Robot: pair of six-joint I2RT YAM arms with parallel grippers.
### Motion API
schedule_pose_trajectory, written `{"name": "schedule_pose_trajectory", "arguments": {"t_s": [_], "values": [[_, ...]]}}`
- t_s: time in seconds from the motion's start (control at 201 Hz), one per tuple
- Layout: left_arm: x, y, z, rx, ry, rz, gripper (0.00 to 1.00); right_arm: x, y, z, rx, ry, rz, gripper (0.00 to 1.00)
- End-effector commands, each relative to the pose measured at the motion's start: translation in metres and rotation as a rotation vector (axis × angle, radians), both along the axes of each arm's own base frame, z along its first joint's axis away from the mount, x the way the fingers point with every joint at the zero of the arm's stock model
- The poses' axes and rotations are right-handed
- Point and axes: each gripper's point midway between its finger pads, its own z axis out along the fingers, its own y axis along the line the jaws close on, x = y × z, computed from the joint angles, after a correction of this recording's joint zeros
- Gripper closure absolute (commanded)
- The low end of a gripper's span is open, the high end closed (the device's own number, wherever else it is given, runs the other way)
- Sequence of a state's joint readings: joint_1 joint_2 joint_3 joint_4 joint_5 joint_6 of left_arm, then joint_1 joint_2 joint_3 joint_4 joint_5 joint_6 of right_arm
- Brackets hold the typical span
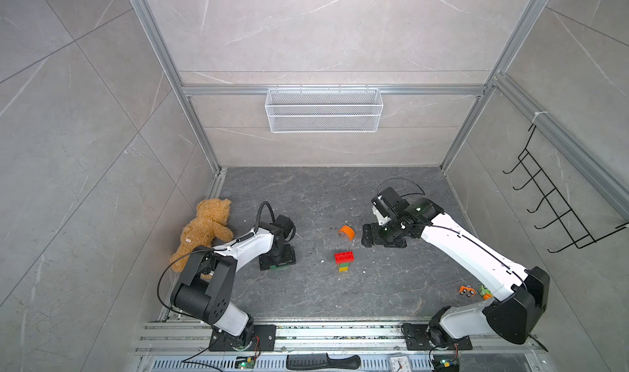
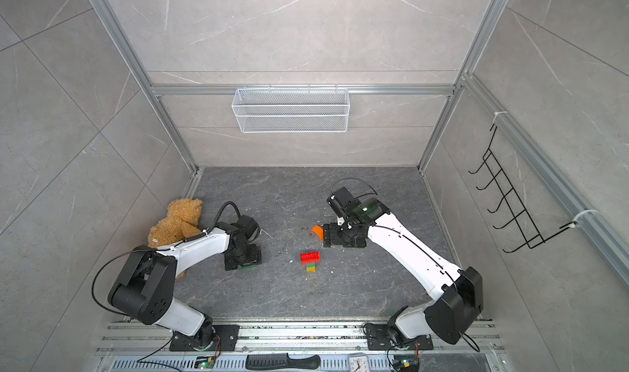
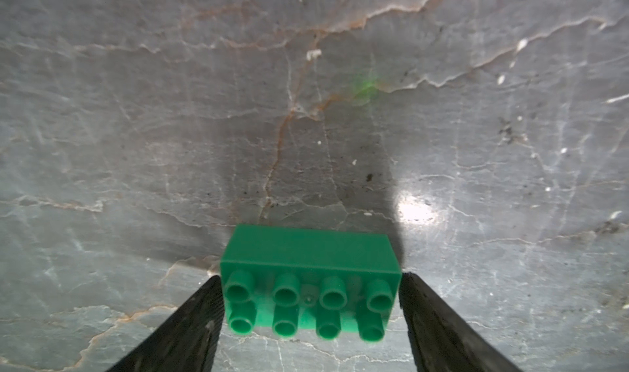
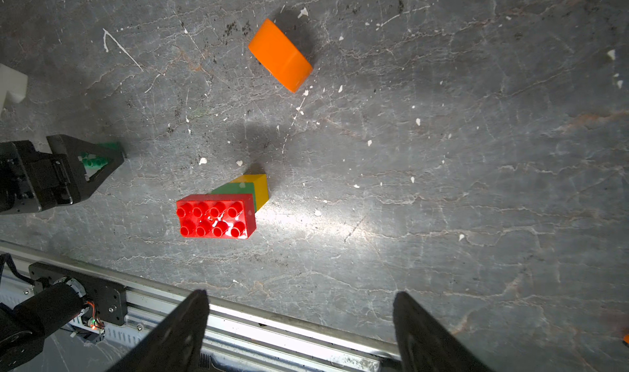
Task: Assemble an ice cream with lego
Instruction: Pick up the lego brick from the center of the board.
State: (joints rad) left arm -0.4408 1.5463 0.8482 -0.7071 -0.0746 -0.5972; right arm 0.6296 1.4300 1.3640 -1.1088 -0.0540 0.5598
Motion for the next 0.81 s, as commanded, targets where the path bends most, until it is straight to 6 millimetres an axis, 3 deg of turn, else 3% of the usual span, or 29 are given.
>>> {"name": "schedule_pose_trajectory", "arguments": {"t_s": [0.0, 0.354, 0.523, 0.642, 0.802], "values": [[0.003, -0.001, 0.001, -0.014, -0.011, -0.02, 0.21, -0.004, -0.001, 0.004, 0.015, -0.004, 0.006, 0.14], [0.004, -0.001, 0.002, -0.017, -0.015, -0.027, 0.3, -0.003, 0.001, 0.004, 0.022, -0.003, 0.006, 0.14], [0.004, 0.0, 0.005, -0.008, -0.021, -0.02, 0.41, -0.003, 0.0, 0.003, 0.017, -0.004, 0.005, 0.14], [0.006, -0.006, 0.025, -0.023, -0.047, -0.006, 0.49, -0.001, -0.007, -0.004, -0.004, 0.004, -0.003, 0.14], [0.001, -0.031, 0.076, -0.032, -0.104, 0.0, 0.52, 0.003, -0.017, -0.018, 0.024, 0.03, -0.034, 0.14]]}}
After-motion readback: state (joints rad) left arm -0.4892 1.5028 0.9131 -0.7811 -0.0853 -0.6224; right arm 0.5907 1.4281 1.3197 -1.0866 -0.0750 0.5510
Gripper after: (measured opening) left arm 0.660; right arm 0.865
